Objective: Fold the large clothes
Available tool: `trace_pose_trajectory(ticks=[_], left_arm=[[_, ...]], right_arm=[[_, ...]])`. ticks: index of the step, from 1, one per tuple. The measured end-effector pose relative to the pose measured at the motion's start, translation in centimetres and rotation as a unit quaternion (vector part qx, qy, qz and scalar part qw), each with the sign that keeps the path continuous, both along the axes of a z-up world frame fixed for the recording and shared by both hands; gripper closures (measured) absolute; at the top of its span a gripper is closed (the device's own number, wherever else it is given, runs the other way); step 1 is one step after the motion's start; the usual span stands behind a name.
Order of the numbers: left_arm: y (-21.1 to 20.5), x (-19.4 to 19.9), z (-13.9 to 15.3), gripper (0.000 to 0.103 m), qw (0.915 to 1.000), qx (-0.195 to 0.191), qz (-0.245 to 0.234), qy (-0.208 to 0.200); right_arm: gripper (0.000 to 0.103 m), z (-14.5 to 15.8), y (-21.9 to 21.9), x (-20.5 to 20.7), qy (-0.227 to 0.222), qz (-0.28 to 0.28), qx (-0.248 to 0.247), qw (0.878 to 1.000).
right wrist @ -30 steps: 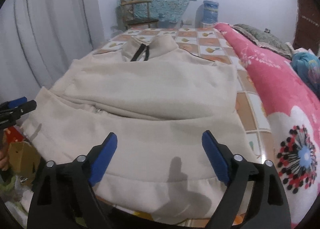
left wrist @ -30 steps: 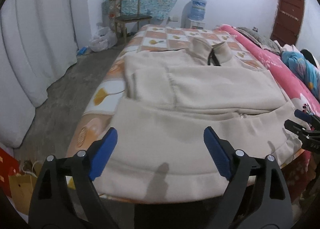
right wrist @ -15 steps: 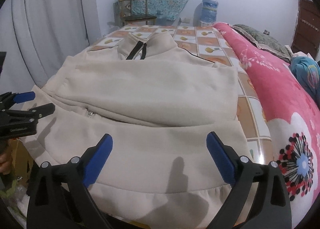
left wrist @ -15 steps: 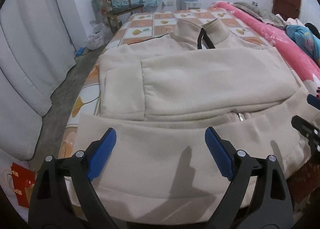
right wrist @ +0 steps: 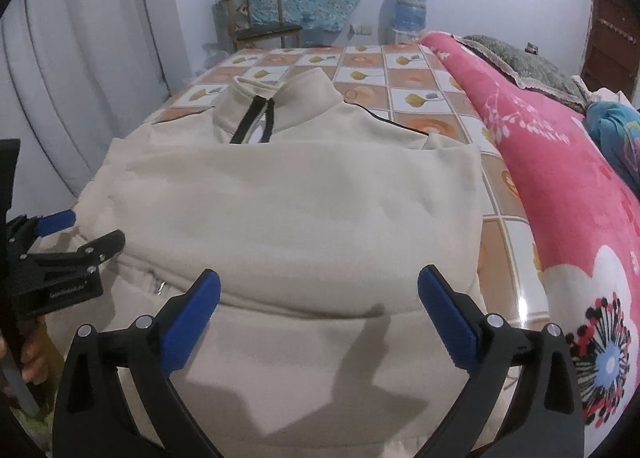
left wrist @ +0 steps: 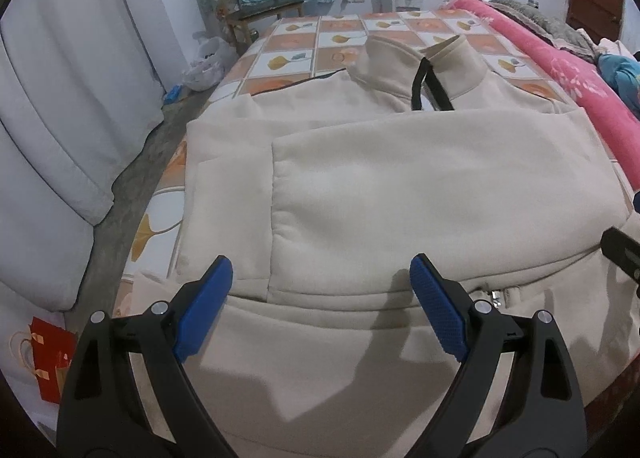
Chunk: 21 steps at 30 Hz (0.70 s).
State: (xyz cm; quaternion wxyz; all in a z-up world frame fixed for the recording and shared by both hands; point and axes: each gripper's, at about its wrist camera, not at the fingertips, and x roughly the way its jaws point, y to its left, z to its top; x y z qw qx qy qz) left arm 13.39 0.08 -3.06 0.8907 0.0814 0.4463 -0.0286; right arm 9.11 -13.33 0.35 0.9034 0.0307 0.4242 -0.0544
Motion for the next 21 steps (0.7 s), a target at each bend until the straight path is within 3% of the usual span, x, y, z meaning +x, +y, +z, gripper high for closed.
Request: trace_pose_trajectory(ticks=[15, 21], left_arm=[[0.9, 1.2, -1.0, 0.016, 0.9997, -0.012, 0.013, 0.015], [0.9, 1.3, -1.1, 0.016, 0.9997, -0.011, 0.013, 0.015]], right_arm=[[0.007, -1.4, 0.2, 3.6, 0.045, -0.009, -0.059, 0.997], [0.007, -0.2, 0.1, 3.8, 0.040, 0.005, -0.070, 0.997]])
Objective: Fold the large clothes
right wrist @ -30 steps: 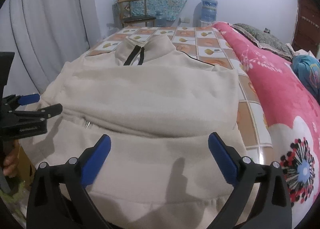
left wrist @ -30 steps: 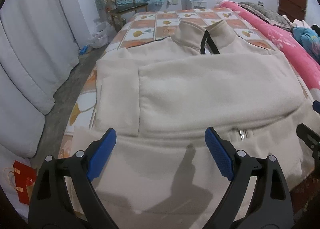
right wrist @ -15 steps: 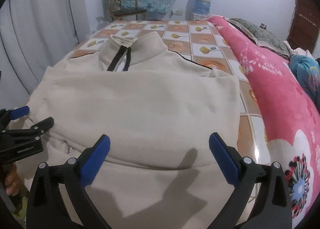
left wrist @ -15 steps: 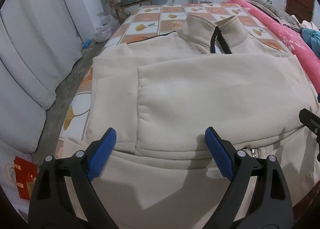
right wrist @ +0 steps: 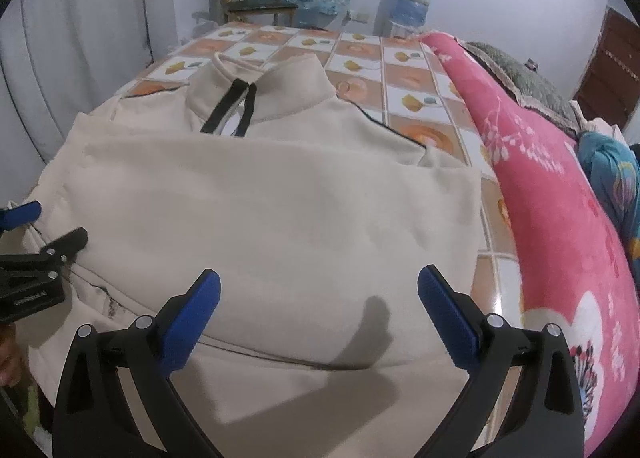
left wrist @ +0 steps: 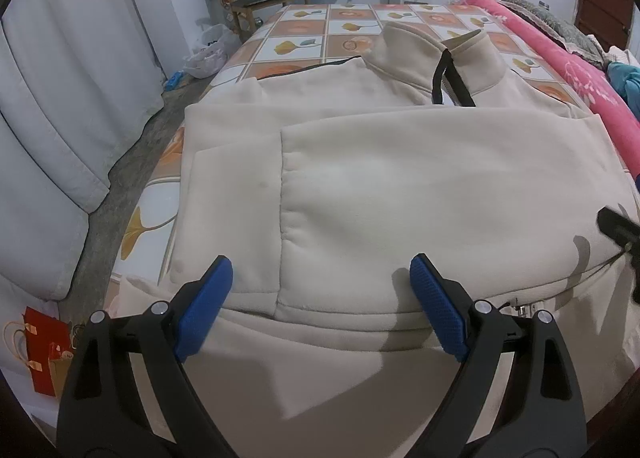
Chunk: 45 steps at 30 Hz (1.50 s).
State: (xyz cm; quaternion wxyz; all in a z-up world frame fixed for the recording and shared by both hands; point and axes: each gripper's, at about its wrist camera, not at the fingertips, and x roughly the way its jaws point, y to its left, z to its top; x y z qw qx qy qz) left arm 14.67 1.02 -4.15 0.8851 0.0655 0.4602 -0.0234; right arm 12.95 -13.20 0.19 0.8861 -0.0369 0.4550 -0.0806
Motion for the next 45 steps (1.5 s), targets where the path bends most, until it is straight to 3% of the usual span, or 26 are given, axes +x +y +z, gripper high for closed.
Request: trace_pose_trajectory(ticks=[7, 13, 18, 20, 22, 24, 29, 33, 36, 39, 42, 44, 45], left_arm=[[0.7, -0.2, 0.5, 0.016, 0.9999, -0.006, 0.005, -0.010], [3.1, -1.2, 5.8, 0.016, 0.9972, -0.020, -0.025, -0.067], [6.4, 1.8, 11.6, 0.016, 0.9902, -0.102, -0.046, -0.084], [7.0, 4.4, 13.4, 0.016, 0.9832, -0.151, -0.065, -0.080], [6.4, 7.0, 14.1, 0.016, 0.9803, -0.164, -0.075, -0.081], [5.4, 10.0, 13.7, 0.016, 0.9787, -0.174, -0.085, -0.068], [2.0, 18.1, 10.4, 0.016, 0.9633, -0.249, -0.101, 0.000], [-1.2, 22.5, 7.9, 0.017, 0.9638, -0.245, -0.103, 0.020], [-3.3, 25.4, 5.4, 0.027, 0.9673, -0.233, -0.092, 0.042], [-4.7, 27.2, 3.1, 0.044, 0.9699, -0.215, -0.090, 0.069], [-5.8, 27.6, 1.7, 0.064, 0.9733, -0.190, -0.099, 0.083], [-6.2, 27.2, 1.4, 0.081, 0.9695, -0.199, -0.115, 0.086], [-6.2, 27.0, 1.6, 0.084, 0.9686, -0.201, -0.120, 0.084]], right_arm=[[0.007, 3.2, -0.8, 0.0, -0.026, 0.014, 0.019, 0.999], [0.007, 7.1, -2.2, 0.6, -0.047, 0.050, 0.057, 0.996], [0.007, 10.8, -3.5, 2.6, -0.075, 0.075, 0.067, 0.992], [0.007, 12.2, -4.2, 4.0, -0.085, 0.089, 0.090, 0.988], [0.007, 13.0, -4.6, 5.9, -0.084, 0.103, 0.123, 0.984], [0.007, 13.2, -5.1, 8.2, -0.069, 0.108, 0.157, 0.979], [0.007, 10.9, -5.9, 15.2, -0.003, 0.096, 0.226, 0.969], [0.007, 7.2, -6.0, 20.7, 0.050, 0.080, 0.239, 0.966], [0.008, 4.8, -6.2, 23.2, 0.066, 0.068, 0.236, 0.967], [0.018, 2.4, -6.7, 25.5, 0.084, 0.054, 0.238, 0.966], [0.034, 0.1, -7.6, 26.8, 0.104, 0.041, 0.246, 0.963], [0.065, -0.8, -7.9, 26.9, 0.119, 0.042, 0.256, 0.958], [0.071, -1.0, -8.0, 26.7, 0.122, 0.044, 0.262, 0.956]])
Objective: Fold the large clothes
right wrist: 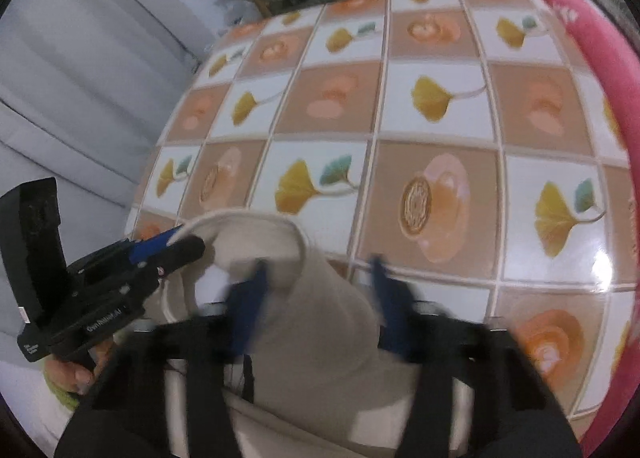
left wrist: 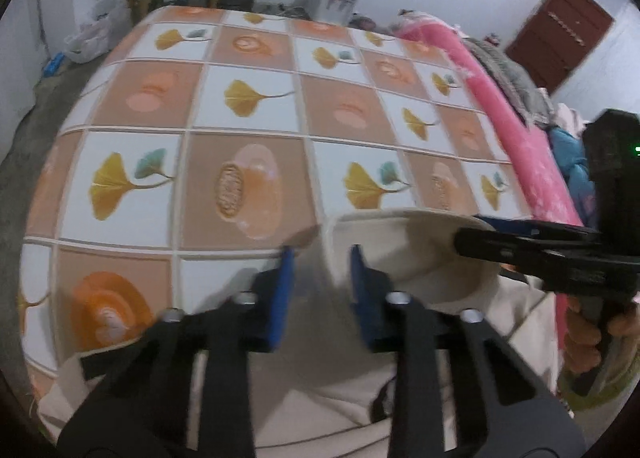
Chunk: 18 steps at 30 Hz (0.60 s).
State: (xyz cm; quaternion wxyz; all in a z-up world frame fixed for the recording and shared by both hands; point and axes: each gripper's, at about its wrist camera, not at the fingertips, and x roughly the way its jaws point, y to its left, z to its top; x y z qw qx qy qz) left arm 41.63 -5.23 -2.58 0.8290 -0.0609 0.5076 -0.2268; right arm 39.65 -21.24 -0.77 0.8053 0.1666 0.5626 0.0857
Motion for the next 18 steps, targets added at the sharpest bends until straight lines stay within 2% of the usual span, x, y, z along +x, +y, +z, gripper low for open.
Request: trace_pose_trajectory(ticks=[1, 4, 12, 15, 18], left_arm=[[0.0, -0.4, 0.3, 0.086, 1.0000, 0.001, -0.004, -0.006], [-0.4, -2.6, 2.3, 0.090, 0.9986, 0.010, -0.027, -0.043], [0.2, -11.3, 6.9, 0.095, 0.9861, 0.048, -0.096, -0.127], [0.2, -15.2, 6.9, 0.095, 0.9801, 0.073, -0.118, -0.141], [0.2, -18.4, 5.5, 0.094, 0.9761, 0.101, -0.134, -0.138]], right_arm=[[0.081, 0.1, 0.0, -0.6, -0.003, 0.007, 0.012, 1.000], [0.087, 2.1, 1.0, -2.8, -0.039, 0.037, -0.018, 0.998], [0.090, 6.7, 3.7, -11.2, -0.116, 0.123, -0.085, 0.982], [0.090, 6.3, 4.7, -13.9, -0.125, 0.145, -0.108, 0.976], [0.088, 4.5, 5.2, -16.2, -0.119, 0.157, -0.124, 0.973]])
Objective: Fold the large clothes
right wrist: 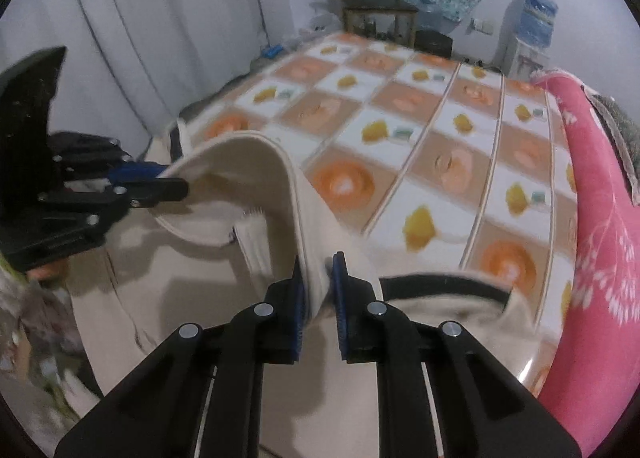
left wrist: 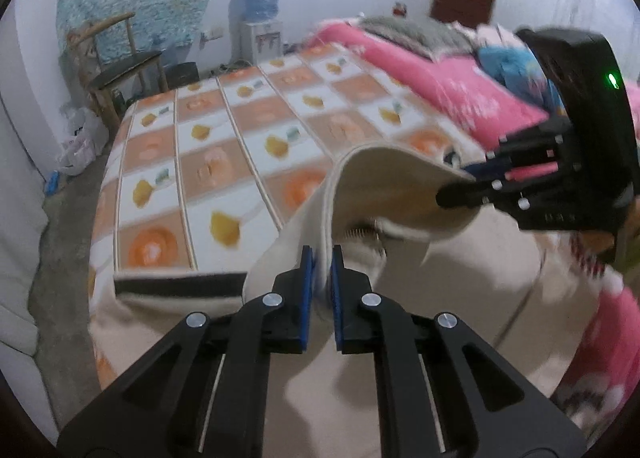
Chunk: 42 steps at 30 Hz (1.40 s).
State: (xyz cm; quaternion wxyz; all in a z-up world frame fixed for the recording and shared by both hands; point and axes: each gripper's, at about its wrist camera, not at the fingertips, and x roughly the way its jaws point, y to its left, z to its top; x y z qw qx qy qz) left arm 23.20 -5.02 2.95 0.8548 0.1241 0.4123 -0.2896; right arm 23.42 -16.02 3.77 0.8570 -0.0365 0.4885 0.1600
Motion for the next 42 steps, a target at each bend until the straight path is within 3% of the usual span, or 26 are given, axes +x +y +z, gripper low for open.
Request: trace_pose_trajectory(ticks=[3, 5, 6, 7, 11, 15, 18, 20, 25, 26, 30, 34, 37, 39, 42], left_arm=[[0.5, -1.0, -2.5, 0.087, 0.9991, 0.014, 0.010, 0.040], [1.4, -1.1, -4.6, 0.065, 0.9947, 0.015, 0.015, 0.101], [1.9, -1.2, -5.1, 0.063, 0.9928, 0.015, 0.019, 0.117], [2.7, -1.5, -5.3, 0.063, 0.9918, 0.015, 0.022, 0.125], [5.7, -2.6, -2.4, 0.063, 0.9967, -0.021, 0.019, 0.076], [6.8, -1.5, 1.3, 0.063, 0.9952, -0.088, 0.037, 0.021], [4.4, 0.6, 1.2, 0.070, 0.9940, -0.091, 0.060, 0.012], [2.4, 1.7, 0.0, 0.077, 0.9952, -0.074, 0.060, 0.023], [-1.1, 3.2, -7.1, 0.079, 0.9954, 0.027, 0.053, 0.075], [-0.7, 2.6, -7.3, 0.078, 0.9971, 0.020, 0.049, 0.055], [0.3, 1.4, -6.7, 0.078, 0.9976, 0.024, 0.037, 0.054], [1.2, -0.4, -4.9, 0.078, 0.9992, 0.015, 0.024, 0.029], [0.5, -0.3, -7.2, 0.078, 0.9963, 0.060, 0.029, 0.055], [0.4, -0.8, -7.2, 0.078, 0.9964, 0.070, 0.027, 0.040], [1.7, -1.3, -5.7, 0.077, 0.9955, 0.046, 0.051, 0.065]], right_arm=[[0.075, -3.0, 0.0, -1.1, 0.038, 0.003, -0.005, 0.999], [0.064, -4.6, -0.2, -1.9, 0.061, 0.006, -0.018, 0.998], [0.062, -4.8, -0.2, -2.3, 0.065, 0.008, -0.024, 0.998], [0.054, -4.7, -0.3, -2.9, 0.065, 0.005, -0.041, 0.997], [0.044, -1.6, -1.3, -4.7, 0.034, 0.006, -0.027, 0.999], [0.044, 1.9, -1.7, -3.9, -0.004, -0.005, 0.050, 0.999], [0.045, 2.0, -0.5, -1.4, -0.001, -0.017, 0.100, 0.995], [0.057, 0.3, 1.2, 0.4, 0.015, -0.017, 0.092, 0.996], [0.074, -6.1, 3.1, 1.8, 0.065, -0.013, 0.025, 0.997], [0.075, -6.1, 2.8, 1.2, 0.047, -0.007, 0.029, 0.998], [0.078, -5.8, 1.3, -0.4, 0.067, -0.016, 0.030, 0.997], [0.078, -4.1, 0.1, -2.3, 0.040, -0.026, 0.014, 0.999], [0.081, -5.7, -0.8, -2.5, 0.056, -0.041, 0.008, 0.998], [0.081, -6.2, -1.1, -2.7, 0.049, -0.045, 0.015, 0.998], [0.081, -4.8, -1.9, -3.9, 0.055, -0.087, 0.014, 0.995]])
